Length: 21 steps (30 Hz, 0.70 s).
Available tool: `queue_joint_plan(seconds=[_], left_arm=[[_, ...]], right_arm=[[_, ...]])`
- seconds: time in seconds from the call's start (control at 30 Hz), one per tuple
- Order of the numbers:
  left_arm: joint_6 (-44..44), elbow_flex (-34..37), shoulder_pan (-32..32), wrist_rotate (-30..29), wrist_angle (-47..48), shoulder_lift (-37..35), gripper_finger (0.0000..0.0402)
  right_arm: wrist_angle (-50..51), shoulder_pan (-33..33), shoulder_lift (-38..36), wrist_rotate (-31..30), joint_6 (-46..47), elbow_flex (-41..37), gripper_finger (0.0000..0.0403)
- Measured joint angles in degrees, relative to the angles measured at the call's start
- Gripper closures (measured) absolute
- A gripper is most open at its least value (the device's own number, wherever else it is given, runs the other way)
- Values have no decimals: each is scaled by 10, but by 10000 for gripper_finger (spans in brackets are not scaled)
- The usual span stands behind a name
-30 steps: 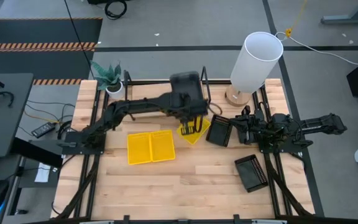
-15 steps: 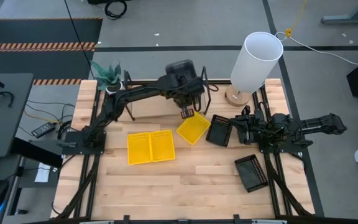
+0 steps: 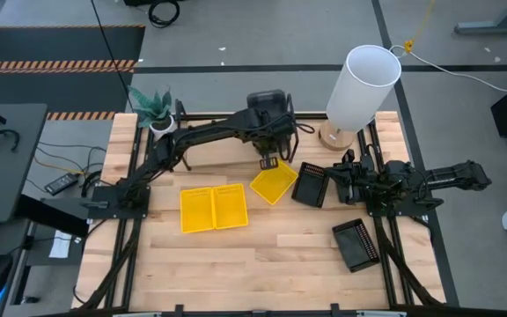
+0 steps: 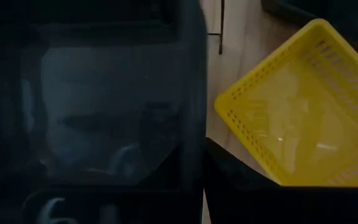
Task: Stack baskets on shelf by color
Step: Put the stacked large black bins on the shelf
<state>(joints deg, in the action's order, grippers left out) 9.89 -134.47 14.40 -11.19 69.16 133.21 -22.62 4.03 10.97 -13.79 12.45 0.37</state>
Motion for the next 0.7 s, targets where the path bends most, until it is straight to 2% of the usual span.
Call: queue_joint_plan(seconds=[0.3, 0.5, 0.7], left_arm=[[11, 0, -1, -2, 4, 22, 380], [20, 0, -2, -10, 4, 37, 368], [25, 0, -2, -5, 5, 37, 380]], right_arm=[[-1, 0, 0, 0, 0, 0, 387], [0, 0, 0, 0, 0, 0, 387], [0, 0, 0, 0, 0, 0, 387]])
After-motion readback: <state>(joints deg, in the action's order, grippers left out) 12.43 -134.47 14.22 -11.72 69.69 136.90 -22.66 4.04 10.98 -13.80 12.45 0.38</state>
